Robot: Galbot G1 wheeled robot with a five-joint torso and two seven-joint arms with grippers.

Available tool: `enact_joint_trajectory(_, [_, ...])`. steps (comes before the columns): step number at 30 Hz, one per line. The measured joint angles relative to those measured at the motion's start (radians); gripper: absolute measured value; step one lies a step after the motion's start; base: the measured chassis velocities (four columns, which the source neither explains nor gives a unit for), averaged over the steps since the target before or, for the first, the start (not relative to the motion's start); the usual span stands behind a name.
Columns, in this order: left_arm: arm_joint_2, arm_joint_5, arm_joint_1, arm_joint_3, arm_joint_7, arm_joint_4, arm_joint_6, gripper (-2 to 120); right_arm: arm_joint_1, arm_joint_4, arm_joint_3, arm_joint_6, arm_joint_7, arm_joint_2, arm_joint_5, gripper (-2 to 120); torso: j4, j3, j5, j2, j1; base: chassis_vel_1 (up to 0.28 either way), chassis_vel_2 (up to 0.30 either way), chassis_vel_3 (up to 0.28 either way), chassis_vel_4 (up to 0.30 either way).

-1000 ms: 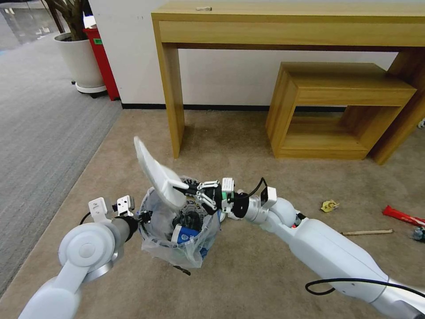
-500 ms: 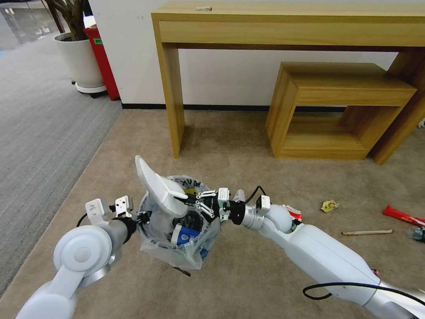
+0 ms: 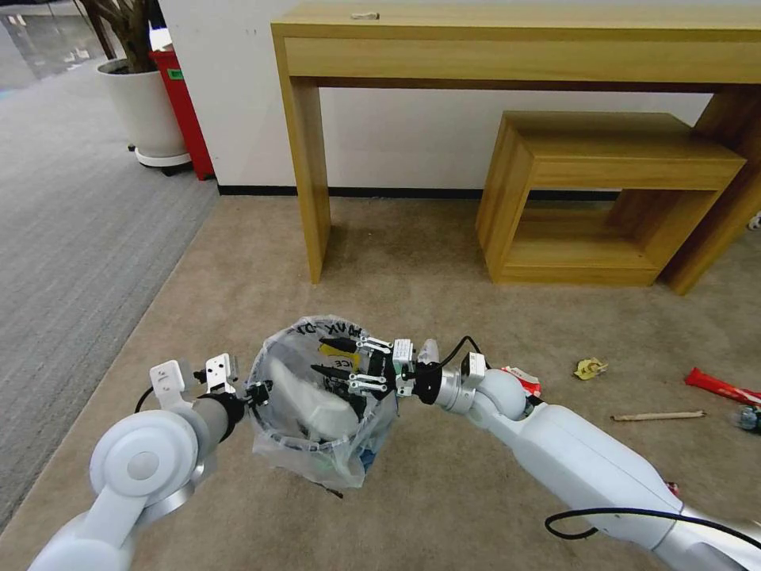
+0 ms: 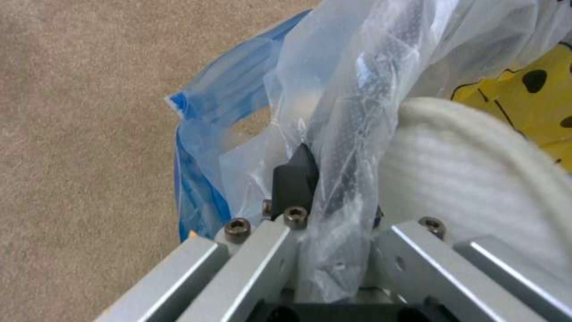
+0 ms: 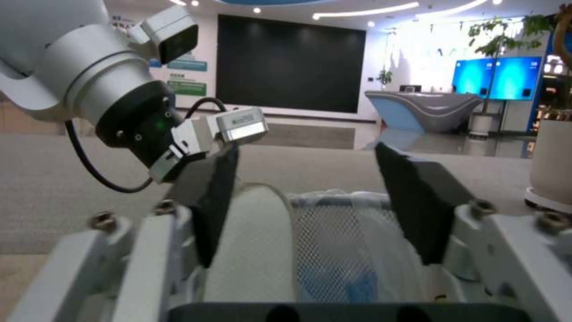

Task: Pick up the trash bin and place the garbage on the floor into it.

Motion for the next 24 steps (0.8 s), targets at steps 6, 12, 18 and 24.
enact_joint_trajectory(6, [0.002,0.001,0.006,-0.006,-0.002,-0.002,0.000,0,-0.001,0.014,0.014,0.002,0.010,-0.004,0.000,87,0.0000,0.000,0.0000,0.000,0.000,0.000,0.000,0.000,0.000])
enact_joint_trajectory(12, [0.002,0.021,0.012,-0.014,-0.015,0.003,0.000,0,-0.010,0.057,0.073,0.003,0.038,-0.021,0.022,100,0.0000,0.000,0.0001,0.000,0.000,0.000,0.000,0.000,0.000])
enact_joint_trajectory(18, [0.017,0.039,0.027,-0.052,-0.049,0.009,-0.010,0,-0.068,0.142,0.207,-0.035,0.203,-0.075,0.042,100,0.0001,0.000,0.0001,0.000,0.000,0.000,0.000,0.000,0.000])
enact_joint_trajectory(24, [0.044,0.092,0.059,-0.094,-0.054,0.003,-0.030,0,-0.160,0.199,0.346,-0.066,0.386,-0.125,0.014,100,0.0001,0.000,0.0002,0.000,0.000,0.000,0.000,0.000,0.000])
